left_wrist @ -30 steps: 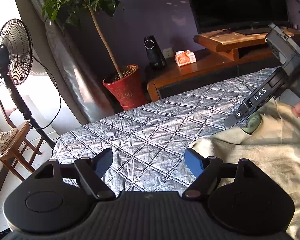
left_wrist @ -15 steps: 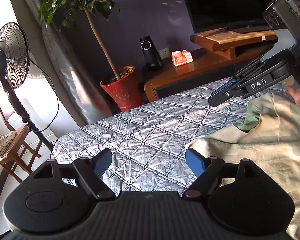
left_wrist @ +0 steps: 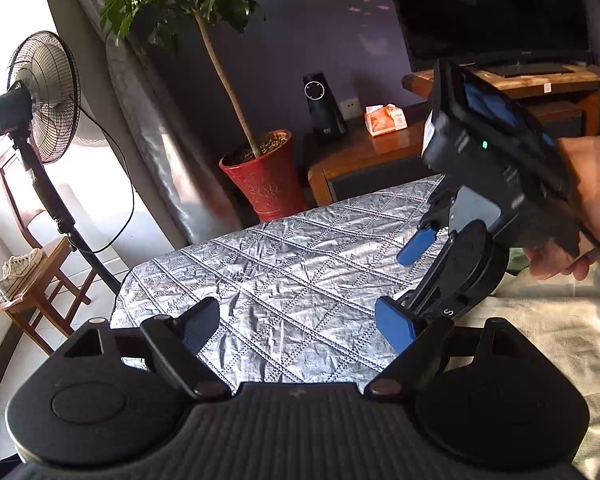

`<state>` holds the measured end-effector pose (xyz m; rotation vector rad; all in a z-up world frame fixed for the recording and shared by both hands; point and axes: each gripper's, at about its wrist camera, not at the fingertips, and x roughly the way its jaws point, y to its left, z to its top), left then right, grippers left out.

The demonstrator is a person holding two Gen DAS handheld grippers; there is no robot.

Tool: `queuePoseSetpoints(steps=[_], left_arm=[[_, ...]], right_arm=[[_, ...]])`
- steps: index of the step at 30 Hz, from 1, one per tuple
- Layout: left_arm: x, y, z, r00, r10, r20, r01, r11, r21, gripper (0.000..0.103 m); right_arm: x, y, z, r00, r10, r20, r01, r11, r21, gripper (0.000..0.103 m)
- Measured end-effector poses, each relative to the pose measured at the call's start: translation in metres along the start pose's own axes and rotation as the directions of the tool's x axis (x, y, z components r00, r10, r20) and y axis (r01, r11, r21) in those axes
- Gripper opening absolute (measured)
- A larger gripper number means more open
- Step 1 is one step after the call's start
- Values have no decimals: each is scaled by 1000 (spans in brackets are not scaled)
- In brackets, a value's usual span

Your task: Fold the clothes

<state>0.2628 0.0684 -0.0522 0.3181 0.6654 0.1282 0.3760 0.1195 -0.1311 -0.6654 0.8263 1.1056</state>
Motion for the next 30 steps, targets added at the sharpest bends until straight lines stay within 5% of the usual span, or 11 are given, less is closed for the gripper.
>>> queuePoseSetpoints(steps=[2, 4, 6, 9, 12, 14, 15, 20, 23, 28, 30], left_arm=[[0, 0, 0, 1000, -3, 1, 3, 1000, -2, 84], [-1, -2, 1, 1000, -9, 5, 9, 1000, 11, 84], [-1, -3, 1, 1000, -13, 9, 13, 1000, 20, 84], [-2, -2, 1, 1000, -13, 11, 12, 1000, 14, 84], [-2, 0, 2, 1000, -15, 13, 16, 1000, -6, 84], [-2, -2, 2, 1000, -20, 17, 20, 1000, -5, 84], [-2, -3, 2, 1000, -22, 18, 22, 1000, 0, 84], [-3, -7, 2, 999, -30, 22, 30, 999, 13, 84], [-1, -6, 2, 999, -30, 21, 30, 1000, 6, 84], [-2, -6, 1, 999, -30, 18, 30, 1000, 9, 84], [-3, -6, 1, 999, -32, 21, 32, 999, 9, 84]], right_arm=[[11, 3, -8, 997, -67, -40, 66, 998, -21, 16], [3, -4, -20, 997, -79, 15, 78, 995, 63, 6], [-16, -25, -39, 991, -44, 123, 9, 963, 270, 5], [-47, -51, -80, 943, 18, 331, -209, 807, 552, 4], [-71, -47, -139, 881, -28, 473, -365, 596, 716, 4], [-76, -39, -175, 858, -67, 509, -427, 457, 780, 4], [-74, -35, -190, 855, -72, 513, -447, 398, 801, 4], [-48, -17, -221, 885, 1, 466, -448, 281, 849, 7], [-35, -8, -211, 905, 46, 422, -410, 350, 842, 3], [-52, 12, -164, 971, 7, 240, -176, 699, 693, 2], [-62, 27, -148, 986, -47, 159, -52, 821, 568, 17]])
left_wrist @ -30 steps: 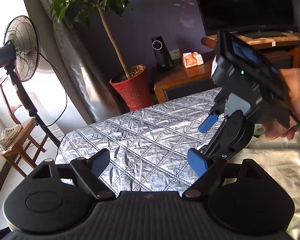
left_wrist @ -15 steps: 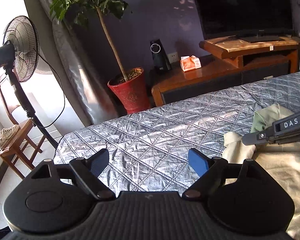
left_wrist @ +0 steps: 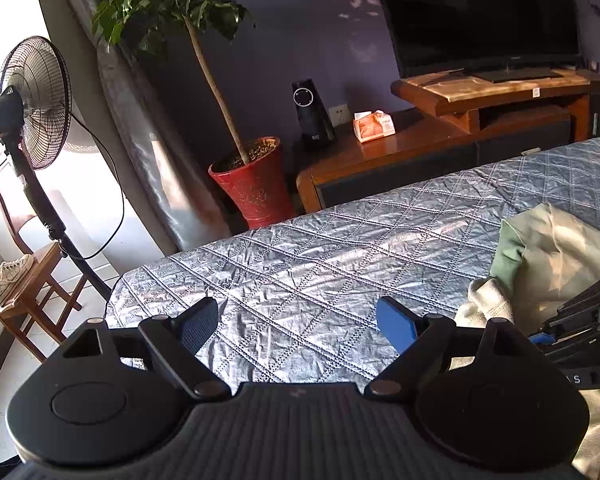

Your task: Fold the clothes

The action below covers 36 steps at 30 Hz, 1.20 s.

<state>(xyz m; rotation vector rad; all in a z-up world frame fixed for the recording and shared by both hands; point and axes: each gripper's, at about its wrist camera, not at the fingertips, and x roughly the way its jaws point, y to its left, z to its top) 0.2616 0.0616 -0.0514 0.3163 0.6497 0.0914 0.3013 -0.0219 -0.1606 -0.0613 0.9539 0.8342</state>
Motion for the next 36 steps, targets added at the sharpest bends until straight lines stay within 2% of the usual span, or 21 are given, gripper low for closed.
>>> queuePoseSetpoints(steps=[1, 2, 3, 4, 6, 9, 10, 14, 16, 19, 22, 24, 28, 32, 36], left_arm=[[0, 0, 0, 1000, -1, 2, 1, 1000, 0, 84], [0, 0, 1, 1000, -2, 3, 2, 1000, -1, 84], [-1, 0, 1, 1000, -2, 4, 2, 1000, -2, 84], [-1, 1, 1, 1000, -1, 4, 1, 1000, -3, 84], [0, 2, 1, 1000, 3, 3, -3, 1000, -7, 84], [0, 5, 0, 1000, 7, 2, -7, 1000, -16, 84], [0, 5, 0, 1000, 8, 2, -8, 1000, -20, 84], [1, 2, 1, 1000, 6, 1, -6, 1000, -9, 84], [2, -1, 2, 1000, 4, 0, -4, 1000, -2, 84], [1, -4, 2, 1000, -3, 3, 3, 1000, 11, 84], [-1, -3, 0, 1000, 1, 5, -1, 1000, 26, 84], [-1, 0, 0, 1000, 3, 4, -3, 1000, 16, 84], [-3, 2, 1, 1000, 1, 8, -1, 1000, -1, 85], [-3, -3, 2, 1000, -5, 9, 5, 1000, 12, 85], [-2, -5, 2, 1000, -6, 9, 6, 1000, 19, 85]], right_arm=[[-4, 7, 0, 999, -33, -11, 32, 997, -66, 40], [-8, 13, -1, 998, -58, -18, 56, 991, -120, 58], [-13, 16, -1, 998, -64, -21, 60, 986, -156, 88], [-19, 15, 1, 999, -50, -18, 46, 985, -166, 81], [-33, 8, 12, 1000, -16, 18, 18, 988, -152, 57], [-53, -22, 46, 988, 22, 155, -13, 998, -58, 66], [-49, -32, 60, 986, 26, 164, -19, 999, -40, 66], [-16, -64, 120, 993, 30, 111, -28, 1000, -12, 74], [11, -69, 136, 998, 49, 36, -49, 999, -21, 74], [48, -54, 132, 990, 53, -129, -71, 988, -137, 72], [49, -46, 109, 967, 43, -250, -99, 971, -217, 70], [37, -49, 90, 954, 54, -294, -123, 968, -220, 71], [-1, -51, 53, 952, 2, -307, -87, 960, -265, 76], [-24, -51, 37, 958, -79, -275, -10, 951, -309, 77], [-55, -44, 49, 995, -33, -92, 9, 969, -249, 73]])
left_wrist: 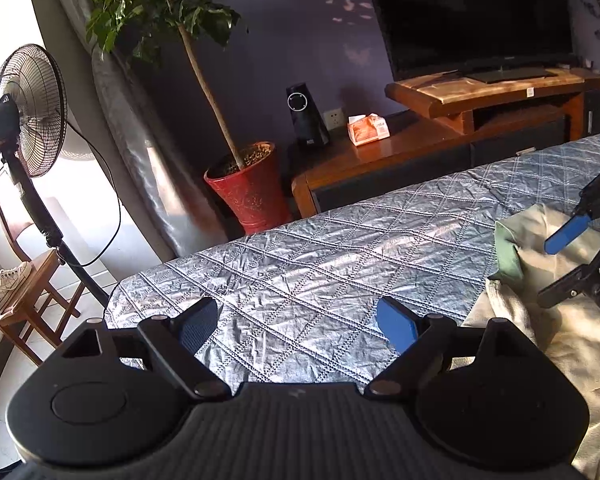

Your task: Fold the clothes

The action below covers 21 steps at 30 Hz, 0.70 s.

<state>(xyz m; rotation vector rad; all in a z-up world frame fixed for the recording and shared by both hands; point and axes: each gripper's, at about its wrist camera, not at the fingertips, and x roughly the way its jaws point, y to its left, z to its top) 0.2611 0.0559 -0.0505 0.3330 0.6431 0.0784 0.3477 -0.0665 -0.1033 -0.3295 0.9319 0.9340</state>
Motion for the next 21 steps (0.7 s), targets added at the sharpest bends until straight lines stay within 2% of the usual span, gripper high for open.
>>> queuePoseSetpoints(steps=[2, 3, 5, 8, 10, 11, 15, 19, 21], left_arm=[[0, -1, 0, 1000, 1, -2, -1, 1000, 3, 85], [0, -1, -1, 1000, 2, -4, -2, 1000, 4, 85], [1, 0, 0, 1000, 5, -5, -5, 1000, 1, 85], [1, 2, 0, 1000, 3, -3, -3, 1000, -8, 85], [1, 1, 0, 1000, -1, -3, 1, 1000, 0, 85], [1, 0, -1, 1000, -1, -4, 1, 1000, 4, 85], [2, 3, -2, 1000, 1, -8, -1, 1000, 3, 85], [2, 5, -1, 1000, 3, -7, -3, 1000, -9, 85], [2, 4, -1, 1000, 1, -7, -1, 1000, -5, 85]], right_arm=[[-10, 12, 13, 996, 33, 83, -29, 998, -60, 69], [-11, 23, 19, 994, 63, 92, -50, 988, -144, 69], [-5, 48, 30, 992, 111, 54, -85, 933, -349, 68], [20, 76, 28, 995, 57, -77, -93, 789, -607, 65], [36, 89, 20, 989, 7, -145, -112, 668, -736, 62], [40, 92, 19, 986, -1, -168, -130, 629, -766, 62], [39, 79, 39, 973, 65, -220, -213, 620, -756, 63], [49, 76, 50, 968, -7, -249, -205, 549, -811, 63], [55, 73, 51, 959, 1, -283, -239, 542, -806, 63]])
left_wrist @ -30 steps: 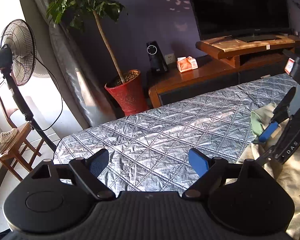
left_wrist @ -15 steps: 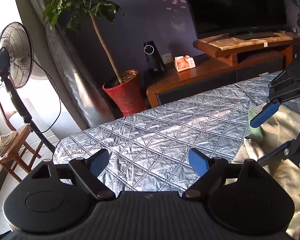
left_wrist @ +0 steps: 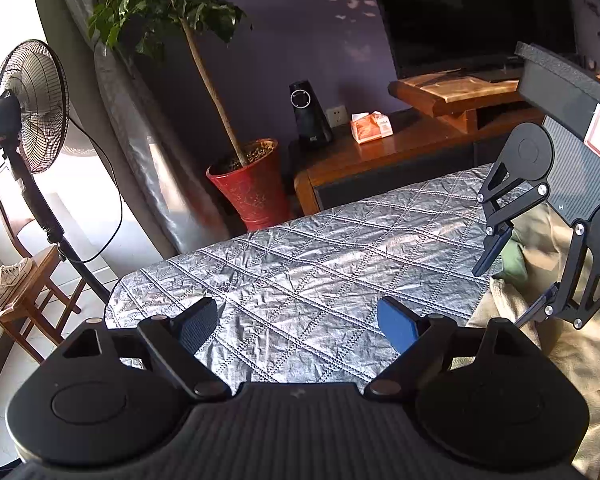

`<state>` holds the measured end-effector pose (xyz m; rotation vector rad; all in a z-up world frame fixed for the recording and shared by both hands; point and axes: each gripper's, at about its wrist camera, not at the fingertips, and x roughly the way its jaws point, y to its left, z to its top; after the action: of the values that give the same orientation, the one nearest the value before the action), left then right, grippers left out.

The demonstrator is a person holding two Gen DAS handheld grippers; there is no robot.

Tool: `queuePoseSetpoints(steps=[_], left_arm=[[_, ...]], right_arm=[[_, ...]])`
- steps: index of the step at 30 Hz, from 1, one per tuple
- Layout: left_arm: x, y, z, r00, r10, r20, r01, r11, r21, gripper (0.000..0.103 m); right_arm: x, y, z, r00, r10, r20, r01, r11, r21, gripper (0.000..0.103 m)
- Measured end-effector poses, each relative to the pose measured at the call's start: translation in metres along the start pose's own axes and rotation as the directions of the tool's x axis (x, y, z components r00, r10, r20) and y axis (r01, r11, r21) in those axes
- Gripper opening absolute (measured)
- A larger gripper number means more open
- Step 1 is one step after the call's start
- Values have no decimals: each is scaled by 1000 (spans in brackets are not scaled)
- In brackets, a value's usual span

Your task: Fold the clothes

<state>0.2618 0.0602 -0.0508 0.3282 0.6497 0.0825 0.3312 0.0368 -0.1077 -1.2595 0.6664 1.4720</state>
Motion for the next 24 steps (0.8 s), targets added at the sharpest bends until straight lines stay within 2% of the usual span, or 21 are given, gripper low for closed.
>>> queuePoseSetpoints(steps=[2, 5, 9, 12, 14, 15, 17, 18, 20, 22, 24], left_arm=[[0, -1, 0, 1000, -2, 0, 2, 1000, 6, 85], [0, -1, 0, 1000, -4, 0, 4, 1000, 6, 85], [1, 0, 0, 1000, -3, -1, 3, 1000, 5, 85], [2, 0, 0, 1000, -2, -3, 2, 1000, 5, 85], [2, -2, 1, 1000, -3, -2, 3, 1000, 8, 85], [2, -3, 1, 1000, -5, -1, 5, 1000, 11, 85], [1, -5, 1, 1000, -7, -1, 7, 1000, 19, 85], [1, -6, 1, 1000, -8, 0, 8, 1000, 23, 85], [2, -7, 0, 1000, -8, -2, 8, 1000, 27, 85], [2, -5, 0, 1000, -5, -4, 5, 1000, 22, 86], [2, -4, 0, 1000, -2, -6, 2, 1000, 18, 86]], right_arm=[[10, 0, -3, 999, 26, -26, -26, 1000, -17, 63], [21, 4, -10, 996, 51, -76, -53, 998, -32, 57], [16, -3, -18, 996, 74, -55, -72, 997, 36, 50], [8, -6, -23, 996, 77, -47, -75, 996, 50, 50], [9, -4, -26, 995, 77, -65, -75, 996, 42, 43], [11, -3, -26, 994, 82, -71, -79, 996, 42, 35], [12, 0, -27, 995, 79, -59, -76, 996, 48, 26], [11, 1, -27, 996, 74, -53, -71, 996, 59, 17], [9, 3, -29, 998, 34, -43, -32, 997, 68, 8], [-5, -2, -33, 999, -37, 13, 35, 992, 119, 6], [-25, -16, -38, 986, -140, 90, 118, 970, 212, 6]])
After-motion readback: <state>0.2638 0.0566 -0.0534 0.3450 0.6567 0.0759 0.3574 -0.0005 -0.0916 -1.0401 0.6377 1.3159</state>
